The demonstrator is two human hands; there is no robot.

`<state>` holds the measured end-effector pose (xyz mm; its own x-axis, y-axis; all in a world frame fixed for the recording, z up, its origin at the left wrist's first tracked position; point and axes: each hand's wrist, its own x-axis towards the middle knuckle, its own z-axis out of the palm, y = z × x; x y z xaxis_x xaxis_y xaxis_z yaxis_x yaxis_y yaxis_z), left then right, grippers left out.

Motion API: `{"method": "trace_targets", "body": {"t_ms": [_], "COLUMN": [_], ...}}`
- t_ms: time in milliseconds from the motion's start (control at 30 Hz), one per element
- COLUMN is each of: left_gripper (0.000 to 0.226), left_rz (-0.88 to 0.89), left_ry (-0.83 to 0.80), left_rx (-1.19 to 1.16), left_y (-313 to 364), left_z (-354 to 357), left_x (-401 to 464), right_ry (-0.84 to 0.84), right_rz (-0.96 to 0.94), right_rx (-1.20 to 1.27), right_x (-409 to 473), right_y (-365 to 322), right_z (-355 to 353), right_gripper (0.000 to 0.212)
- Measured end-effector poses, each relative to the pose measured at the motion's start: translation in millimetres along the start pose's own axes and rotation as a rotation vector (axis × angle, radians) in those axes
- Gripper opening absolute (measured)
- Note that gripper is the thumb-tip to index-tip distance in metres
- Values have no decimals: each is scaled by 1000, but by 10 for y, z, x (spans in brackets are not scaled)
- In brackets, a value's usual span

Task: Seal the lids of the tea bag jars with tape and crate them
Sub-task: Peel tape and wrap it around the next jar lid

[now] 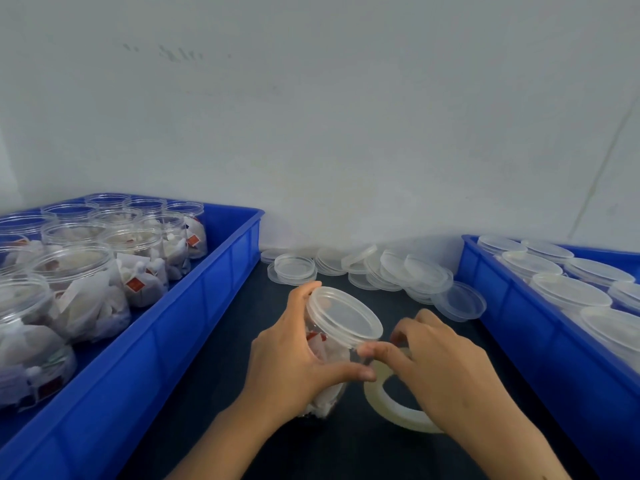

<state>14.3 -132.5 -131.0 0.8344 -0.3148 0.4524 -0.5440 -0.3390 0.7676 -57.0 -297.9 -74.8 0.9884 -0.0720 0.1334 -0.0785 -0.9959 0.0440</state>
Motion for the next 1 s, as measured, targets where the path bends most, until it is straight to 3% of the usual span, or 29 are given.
{"method": "trace_targets", "body": {"t_ms": [100, 300, 433, 533, 633, 700, 833, 933, 1000], "left_gripper": [101, 92, 91, 89, 84, 84, 82, 81, 82], "left_rz": [-32, -49, -51, -44, -30, -34, -33, -33, -28], "left_ry": [9, 53, 42, 45, 99, 140, 168, 172, 185], "left_rx": [-88, -176, -192, -183, -189, -188, -146, -127, -115], "left_y": [-16, -52, -77, -78, -76, -89, -109, -108, -107], "left_z": [24, 45, 46, 54, 57, 43, 6, -18, -55], "left_x": [26, 44, 56, 49, 52, 58, 61, 73, 91], "right_ry": [49, 14, -60, -53, -86, -204, -538, -546, -421], "right_rz": [12, 16, 144, 100, 77, 73, 3, -53, -29], "right_rx": [21, 168, 217, 195, 537, 781, 996, 1064, 1017], "right_x": [37, 67, 81, 75, 54, 39, 29, 27, 31], "right_y": [-51, -78, -62, -41, 44, 96, 113, 121, 109], "right_z": [14, 81, 89, 100, 80, 45, -6, -19, -4], "right_gripper": [71, 50, 63, 80, 94, 89, 70, 51, 45]}}
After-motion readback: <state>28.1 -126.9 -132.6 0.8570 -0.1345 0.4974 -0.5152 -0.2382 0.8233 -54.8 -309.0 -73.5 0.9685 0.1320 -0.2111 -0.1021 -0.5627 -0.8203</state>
